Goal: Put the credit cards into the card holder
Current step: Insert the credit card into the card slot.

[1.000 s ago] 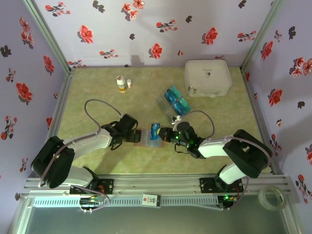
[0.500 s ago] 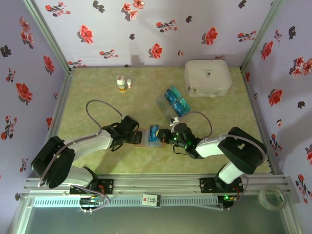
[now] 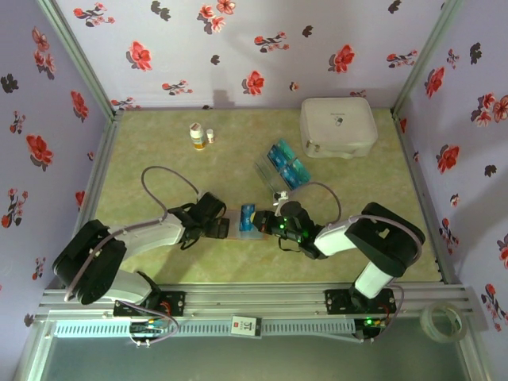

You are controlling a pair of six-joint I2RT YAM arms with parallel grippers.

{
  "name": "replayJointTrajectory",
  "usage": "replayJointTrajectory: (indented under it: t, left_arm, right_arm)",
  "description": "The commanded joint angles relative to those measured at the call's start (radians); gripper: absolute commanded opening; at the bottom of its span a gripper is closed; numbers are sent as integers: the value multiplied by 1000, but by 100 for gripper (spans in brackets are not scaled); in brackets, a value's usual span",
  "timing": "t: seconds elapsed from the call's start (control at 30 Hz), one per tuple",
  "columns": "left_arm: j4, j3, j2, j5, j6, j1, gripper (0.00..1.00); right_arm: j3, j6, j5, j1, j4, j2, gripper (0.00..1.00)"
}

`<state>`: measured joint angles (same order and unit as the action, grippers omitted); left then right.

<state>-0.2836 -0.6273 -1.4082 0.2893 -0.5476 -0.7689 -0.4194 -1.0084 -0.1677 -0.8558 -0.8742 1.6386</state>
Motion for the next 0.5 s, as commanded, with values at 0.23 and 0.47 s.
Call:
replayJointTrajectory:
  t: [0.23, 0.47]
  left_arm:
    - [9, 17, -19, 38, -37, -14, 100]
    - [11, 21, -22, 43, -44, -17, 100]
  right_arm:
    - [-12, -28, 39, -7, -87, 45, 0]
    - [-5, -41, 39, -7, -133, 81, 0]
